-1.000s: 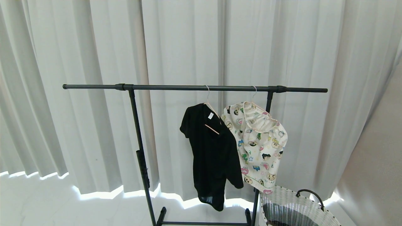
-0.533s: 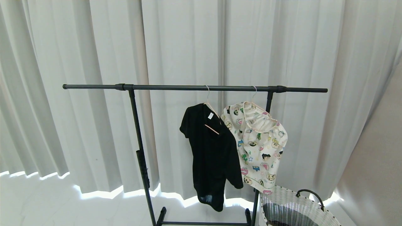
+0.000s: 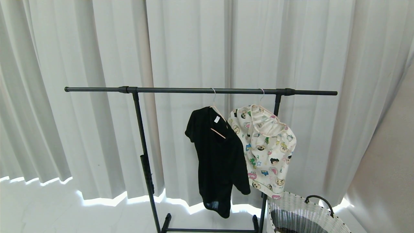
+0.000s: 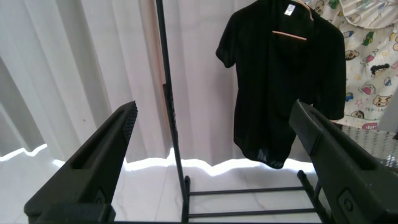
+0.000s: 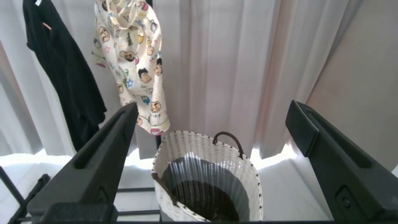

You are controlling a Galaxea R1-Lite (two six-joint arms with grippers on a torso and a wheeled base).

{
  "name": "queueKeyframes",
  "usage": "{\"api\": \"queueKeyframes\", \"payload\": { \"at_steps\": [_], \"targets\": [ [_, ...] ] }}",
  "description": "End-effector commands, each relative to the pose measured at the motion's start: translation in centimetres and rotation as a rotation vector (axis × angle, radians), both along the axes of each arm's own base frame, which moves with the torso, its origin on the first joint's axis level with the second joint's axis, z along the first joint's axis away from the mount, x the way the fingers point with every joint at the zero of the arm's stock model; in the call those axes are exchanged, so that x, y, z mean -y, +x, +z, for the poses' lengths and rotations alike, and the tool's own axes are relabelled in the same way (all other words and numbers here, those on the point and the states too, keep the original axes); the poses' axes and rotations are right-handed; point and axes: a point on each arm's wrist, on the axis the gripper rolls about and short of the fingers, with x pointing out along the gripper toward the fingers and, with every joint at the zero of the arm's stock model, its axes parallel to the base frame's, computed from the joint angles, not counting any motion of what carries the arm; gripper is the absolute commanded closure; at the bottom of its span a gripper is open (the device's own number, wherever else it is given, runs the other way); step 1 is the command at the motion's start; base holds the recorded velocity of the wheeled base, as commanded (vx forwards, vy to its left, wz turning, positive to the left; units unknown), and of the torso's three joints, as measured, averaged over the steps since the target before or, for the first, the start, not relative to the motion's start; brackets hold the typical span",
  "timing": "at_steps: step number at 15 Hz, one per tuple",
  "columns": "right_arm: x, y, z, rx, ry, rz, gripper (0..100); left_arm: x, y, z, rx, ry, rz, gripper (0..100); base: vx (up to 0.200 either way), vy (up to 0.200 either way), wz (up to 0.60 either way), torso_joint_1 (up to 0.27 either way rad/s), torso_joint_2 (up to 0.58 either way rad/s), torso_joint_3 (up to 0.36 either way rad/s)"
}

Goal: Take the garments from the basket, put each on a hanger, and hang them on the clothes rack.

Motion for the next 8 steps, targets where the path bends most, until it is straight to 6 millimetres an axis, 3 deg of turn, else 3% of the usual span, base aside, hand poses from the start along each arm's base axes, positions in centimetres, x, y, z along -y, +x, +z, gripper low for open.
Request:
{"api": "queueKeyframes", "payload": {
  "at_steps": [1,8],
  "targets": [
    [0.0,0.0,0.01,0.001,0.0,0.001,0,0.0,0.0,0.0,0.0,0.0,0.0,0,0.0,0.0,0.0,0.0,0.0,0.0],
    [0.0,0.0,0.01,0.001,0.002,0.001,0,0.0,0.0,0.0,0.0,0.0,0.0,0,0.0,0.0,0.0,0.0,0.0,0.0]
  ]
}}
